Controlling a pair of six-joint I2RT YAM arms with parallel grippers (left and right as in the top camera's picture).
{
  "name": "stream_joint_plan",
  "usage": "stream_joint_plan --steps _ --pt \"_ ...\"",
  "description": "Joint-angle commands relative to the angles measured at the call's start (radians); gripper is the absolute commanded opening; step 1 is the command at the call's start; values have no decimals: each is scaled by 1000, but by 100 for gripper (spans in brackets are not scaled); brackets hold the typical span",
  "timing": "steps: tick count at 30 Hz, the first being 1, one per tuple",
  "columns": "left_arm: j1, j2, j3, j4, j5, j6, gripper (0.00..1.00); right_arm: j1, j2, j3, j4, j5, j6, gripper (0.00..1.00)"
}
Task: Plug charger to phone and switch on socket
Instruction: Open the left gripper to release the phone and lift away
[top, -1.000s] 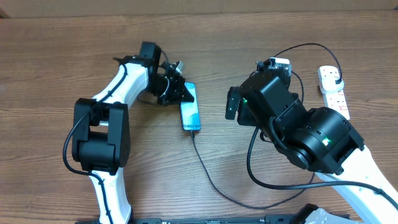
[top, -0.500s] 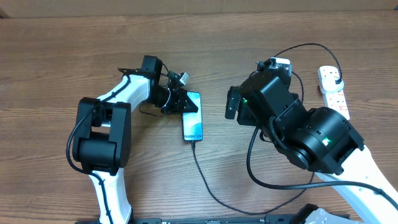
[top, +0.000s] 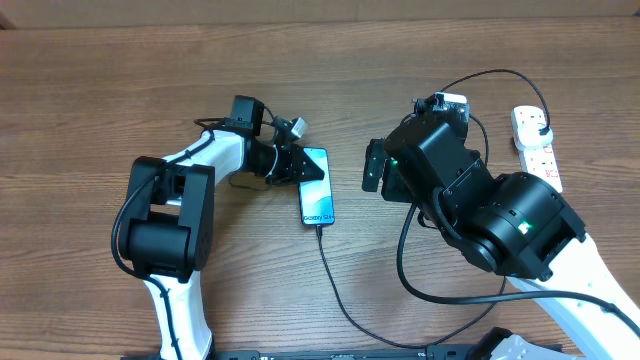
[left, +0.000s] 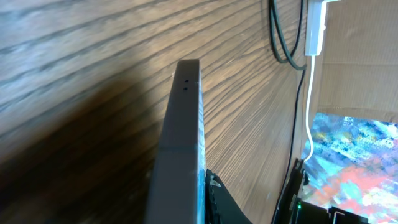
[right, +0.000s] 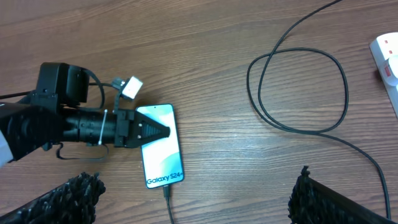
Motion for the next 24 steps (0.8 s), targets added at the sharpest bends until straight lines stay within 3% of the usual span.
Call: stream_joint_plan --steps 1,6,14,24 --pt "-27 -6 -7 39 -5 -6 11 -2 -13 -2 3 0 6 100" --pt "-42 46 -6 156 127 -45 14 -2 -13 -2 -2 0 6 100" --pt "-42 153 -6 163 128 -142 23 -2 -13 -2 -8 1 6 100" --pt "-44 153 13 109 91 -146 42 -2 -13 -2 -6 19 6 100"
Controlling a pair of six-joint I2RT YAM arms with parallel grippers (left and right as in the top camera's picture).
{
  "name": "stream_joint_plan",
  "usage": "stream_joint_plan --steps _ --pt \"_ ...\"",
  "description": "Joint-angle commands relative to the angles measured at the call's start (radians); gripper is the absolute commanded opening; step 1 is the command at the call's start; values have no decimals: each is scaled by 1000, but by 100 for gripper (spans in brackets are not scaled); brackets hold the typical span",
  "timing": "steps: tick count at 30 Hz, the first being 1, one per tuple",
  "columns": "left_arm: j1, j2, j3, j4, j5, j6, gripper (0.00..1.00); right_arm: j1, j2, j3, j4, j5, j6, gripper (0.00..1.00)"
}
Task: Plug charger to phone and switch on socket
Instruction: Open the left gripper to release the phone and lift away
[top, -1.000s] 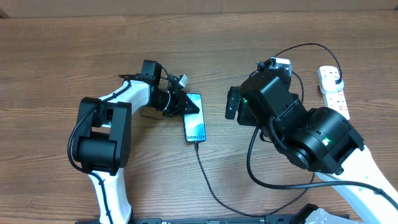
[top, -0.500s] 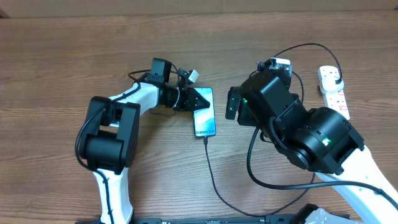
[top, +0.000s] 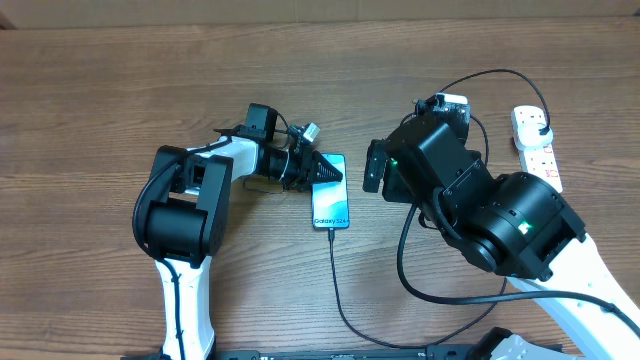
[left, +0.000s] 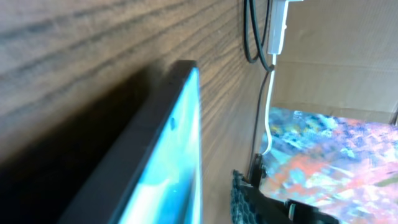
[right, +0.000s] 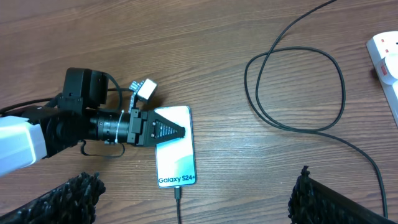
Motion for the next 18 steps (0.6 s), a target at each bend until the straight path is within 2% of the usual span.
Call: stream_joint_plan --steps 1,3,5,14,18 --pt "-6 37 23 -73 -118 -10 45 -2 -13 -2 2 15 5 100" --pt "-10 37 51 -140 -172 -16 54 -2 -13 -2 2 15 5 100" --pt "-29 37 98 -229 -254 -24 100 -2 -13 -2 2 14 5 100" --pt "-79 37 191 -374 -430 -83 100 -2 -13 -2 -4 14 4 100" --pt "-79 37 191 -391 -490 -180 100 -2 -13 -2 -13 14 5 100"
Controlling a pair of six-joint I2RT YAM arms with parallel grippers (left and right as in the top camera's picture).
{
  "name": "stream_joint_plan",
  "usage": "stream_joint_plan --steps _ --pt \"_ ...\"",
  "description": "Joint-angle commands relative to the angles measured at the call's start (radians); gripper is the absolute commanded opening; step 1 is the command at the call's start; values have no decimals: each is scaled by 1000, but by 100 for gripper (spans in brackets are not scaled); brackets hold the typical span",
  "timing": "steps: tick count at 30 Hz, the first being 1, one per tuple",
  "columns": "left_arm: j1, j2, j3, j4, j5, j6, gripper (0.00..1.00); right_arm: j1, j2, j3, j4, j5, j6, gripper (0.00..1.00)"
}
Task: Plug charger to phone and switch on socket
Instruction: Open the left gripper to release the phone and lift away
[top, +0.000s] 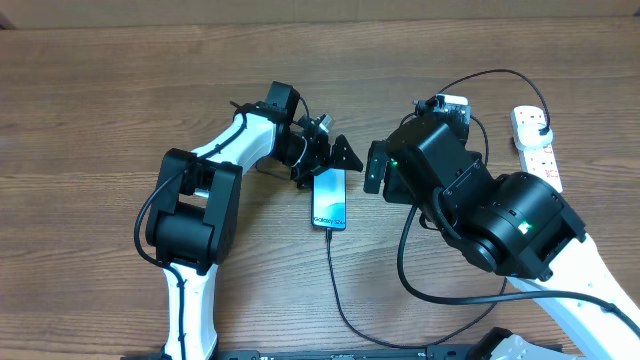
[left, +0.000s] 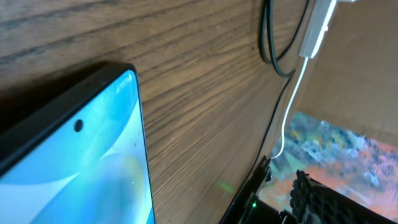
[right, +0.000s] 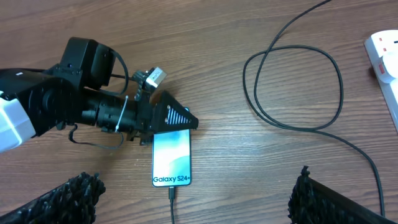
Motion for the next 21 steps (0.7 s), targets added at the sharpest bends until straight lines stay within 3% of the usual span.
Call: stream_joint_plan --steps 1,10,21 --pt "-4 57 -33 -28 -304 -117 100 -2 -13 -2 -2 13 5 100" --pt "-5 57 -33 -43 -354 -181 100 -2 -13 -2 -1 14 5 100" --pt "-12 56 -31 -19 -330 -42 100 -2 -13 -2 -3 6 5 100"
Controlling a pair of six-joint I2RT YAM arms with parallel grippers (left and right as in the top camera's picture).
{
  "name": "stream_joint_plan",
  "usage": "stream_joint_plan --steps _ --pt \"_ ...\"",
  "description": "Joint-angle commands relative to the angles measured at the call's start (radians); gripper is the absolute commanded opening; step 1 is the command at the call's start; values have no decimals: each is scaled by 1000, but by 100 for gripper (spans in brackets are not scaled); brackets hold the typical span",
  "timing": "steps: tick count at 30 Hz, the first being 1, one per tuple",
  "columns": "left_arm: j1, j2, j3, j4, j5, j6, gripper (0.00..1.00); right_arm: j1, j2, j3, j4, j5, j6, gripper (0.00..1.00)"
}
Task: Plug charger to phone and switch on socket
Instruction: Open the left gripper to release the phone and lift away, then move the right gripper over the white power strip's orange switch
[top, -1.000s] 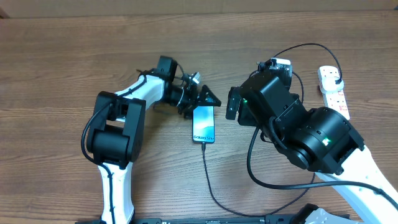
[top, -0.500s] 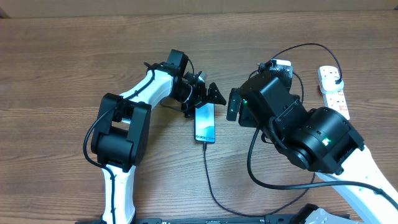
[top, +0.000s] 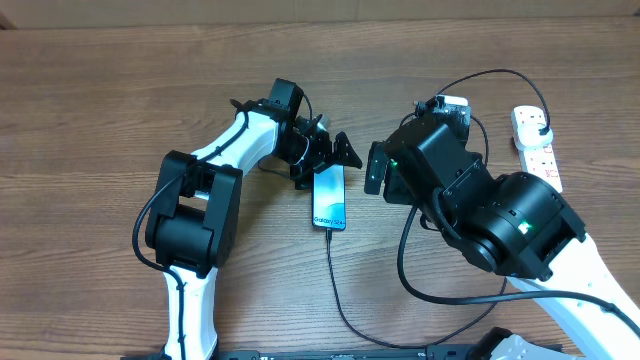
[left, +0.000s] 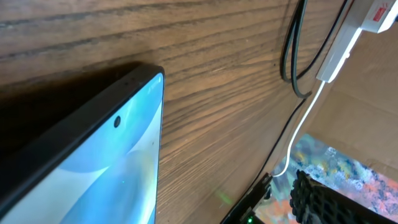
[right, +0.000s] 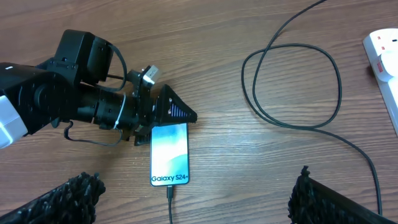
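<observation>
The phone (top: 329, 198) lies flat on the wooden table, screen lit and reading Galaxy S24+ (right: 169, 154). A black charger cable (top: 335, 280) is plugged into its near end (right: 169, 190). My left gripper (top: 328, 162) stands open low over the phone's far end. The left wrist view shows the screen (left: 93, 168) close up and one finger (left: 329, 199) set well apart from it. My right gripper (right: 199, 205) hangs open, high above the table, its fingers (right: 81, 196) wide apart. The white socket strip (top: 535, 145) lies far right.
The black cable makes a loose loop (right: 292, 87) between the phone and the socket strip (right: 385, 56). A white plug and lead (left: 336, 59) sit at the strip. The bulky right arm (top: 480, 210) fills the table's right half.
The left gripper has turned slightly at the phone's far end and remains open. The phone and the right arm have hardly moved.
At first the left gripper was shut on the phone's edge, the phone lying askew. Then the phone lay further right and straighter, still gripped. After that the gripper stood open at the phone's far end, as it does now. The right arm stayed still.
</observation>
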Motion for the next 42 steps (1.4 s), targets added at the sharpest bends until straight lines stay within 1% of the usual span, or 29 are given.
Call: stream_joint_plan --steps 1,8,16,21,24,31,36,39,42 --pt "1 74 -43 1 -230 102 100 -2 -13 -2 2 7 4 100" --pt "1 74 -32 -16 -275 137 100 -2 -13 -2 4 7 5 100" --pt "0 74 -15 -84 -434 139 100 -2 -13 -2 29 7 19 100" --pt "-8 74 -15 -108 -525 94 100 -2 -13 -2 57 7 31 100" --pt "-19 74 -15 -103 -525 97 100 -2 -13 -2 68 7 31 100" --pt "-60 74 -15 -98 -520 209 100 -2 -13 -2 84 7 31 100" --pt "-72 74 -15 -88 -521 225 100 -2 -13 -2 82 7 31 100" --pt "-75 74 -15 -80 -481 297 100 -2 -13 -2 80 7 31 100" --pt "-81 74 -15 -73 -478 315 100 -2 -13 -2 75 7 31 100"
